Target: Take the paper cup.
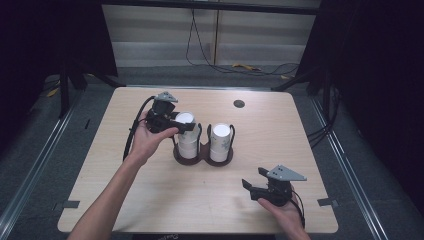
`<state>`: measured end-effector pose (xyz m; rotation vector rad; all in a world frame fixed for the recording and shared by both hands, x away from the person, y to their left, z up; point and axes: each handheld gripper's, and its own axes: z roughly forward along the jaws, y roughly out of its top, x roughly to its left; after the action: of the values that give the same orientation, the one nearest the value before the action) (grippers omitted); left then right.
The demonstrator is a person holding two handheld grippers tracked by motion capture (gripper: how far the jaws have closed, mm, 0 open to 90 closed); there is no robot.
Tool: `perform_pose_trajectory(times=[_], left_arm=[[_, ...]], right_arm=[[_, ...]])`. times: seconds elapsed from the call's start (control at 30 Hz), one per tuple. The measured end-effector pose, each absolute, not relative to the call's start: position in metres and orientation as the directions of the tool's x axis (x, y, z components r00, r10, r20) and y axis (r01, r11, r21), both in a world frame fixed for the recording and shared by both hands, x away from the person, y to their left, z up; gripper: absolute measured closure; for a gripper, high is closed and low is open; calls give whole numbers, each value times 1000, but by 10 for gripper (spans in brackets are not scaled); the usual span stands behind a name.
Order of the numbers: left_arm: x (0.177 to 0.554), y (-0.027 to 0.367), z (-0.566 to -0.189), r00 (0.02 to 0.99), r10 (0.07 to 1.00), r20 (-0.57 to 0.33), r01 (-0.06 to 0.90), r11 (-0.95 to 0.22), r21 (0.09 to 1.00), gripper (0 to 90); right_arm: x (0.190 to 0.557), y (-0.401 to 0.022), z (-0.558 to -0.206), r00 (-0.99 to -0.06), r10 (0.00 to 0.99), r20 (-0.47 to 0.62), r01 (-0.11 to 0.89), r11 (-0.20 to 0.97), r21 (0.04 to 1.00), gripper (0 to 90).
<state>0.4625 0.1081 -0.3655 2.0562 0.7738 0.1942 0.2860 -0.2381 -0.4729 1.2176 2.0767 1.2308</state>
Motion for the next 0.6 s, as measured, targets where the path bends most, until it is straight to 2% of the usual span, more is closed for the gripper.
perform_pose_trajectory(times=[0.6], left_arm=[[458, 116, -349, 793, 585, -168, 429, -341, 837, 346]], right_arm=[[287, -238, -473, -518, 853, 66, 466, 217, 858, 245]])
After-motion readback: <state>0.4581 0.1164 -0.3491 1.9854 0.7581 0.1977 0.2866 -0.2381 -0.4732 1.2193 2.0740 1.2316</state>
